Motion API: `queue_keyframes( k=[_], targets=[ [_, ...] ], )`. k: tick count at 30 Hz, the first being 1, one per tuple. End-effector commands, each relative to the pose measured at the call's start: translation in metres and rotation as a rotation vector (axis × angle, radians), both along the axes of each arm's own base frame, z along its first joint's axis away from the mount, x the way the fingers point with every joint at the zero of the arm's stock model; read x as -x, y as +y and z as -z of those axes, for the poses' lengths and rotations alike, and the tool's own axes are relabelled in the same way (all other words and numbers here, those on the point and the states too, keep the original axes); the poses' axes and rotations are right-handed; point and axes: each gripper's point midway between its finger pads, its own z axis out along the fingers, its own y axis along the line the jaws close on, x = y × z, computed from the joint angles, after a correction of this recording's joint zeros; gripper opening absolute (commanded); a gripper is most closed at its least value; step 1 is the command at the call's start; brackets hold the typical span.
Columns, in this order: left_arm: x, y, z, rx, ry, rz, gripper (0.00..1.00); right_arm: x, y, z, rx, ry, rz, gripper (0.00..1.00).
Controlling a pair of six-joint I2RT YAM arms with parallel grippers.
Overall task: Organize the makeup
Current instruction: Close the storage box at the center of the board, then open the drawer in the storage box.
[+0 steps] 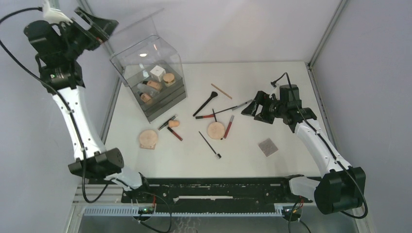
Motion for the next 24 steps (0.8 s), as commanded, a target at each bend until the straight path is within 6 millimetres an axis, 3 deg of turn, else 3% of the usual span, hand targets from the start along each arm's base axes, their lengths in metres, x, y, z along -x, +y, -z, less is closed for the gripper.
queue_keyframes(
  k=[1, 5, 10, 13, 17, 21, 24],
  targets=[
    [0.041, -0.041, 0.037, -0.082, 0.077, 0.059, 0.99, -0.009, 0.001, -0.027, -0.007, -0.099, 0.012, 0.87],
    [0.072, -0.062, 0.066, -0.139, 0.111, 0.034, 1.00, -0.006, 0.003, -0.022, -0.004, -0.095, 0.002, 0.87],
    [0.098, -0.060, 0.111, -0.290, 0.217, -0.135, 0.99, -0.005, 0.005, -0.020, -0.004, -0.096, -0.012, 0.87],
    [0.102, -0.060, 0.147, -0.347, 0.294, -0.221, 0.98, -0.007, 0.007, -0.020, -0.007, -0.100, -0.016, 0.87],
    [0.106, -0.058, 0.181, -0.452, 0.366, -0.381, 0.96, -0.008, 0.010, -0.019, -0.015, -0.096, -0.026, 0.87],
    [0.102, -0.080, 0.218, -0.540, 0.400, -0.416, 0.96, -0.006, 0.007, -0.015, 0.017, -0.094, -0.019, 0.87],
    [0.091, -0.105, 0.257, -0.679, 0.468, -0.376, 0.96, -0.003, 0.003, -0.012, 0.034, -0.081, -0.004, 0.86]
  ],
)
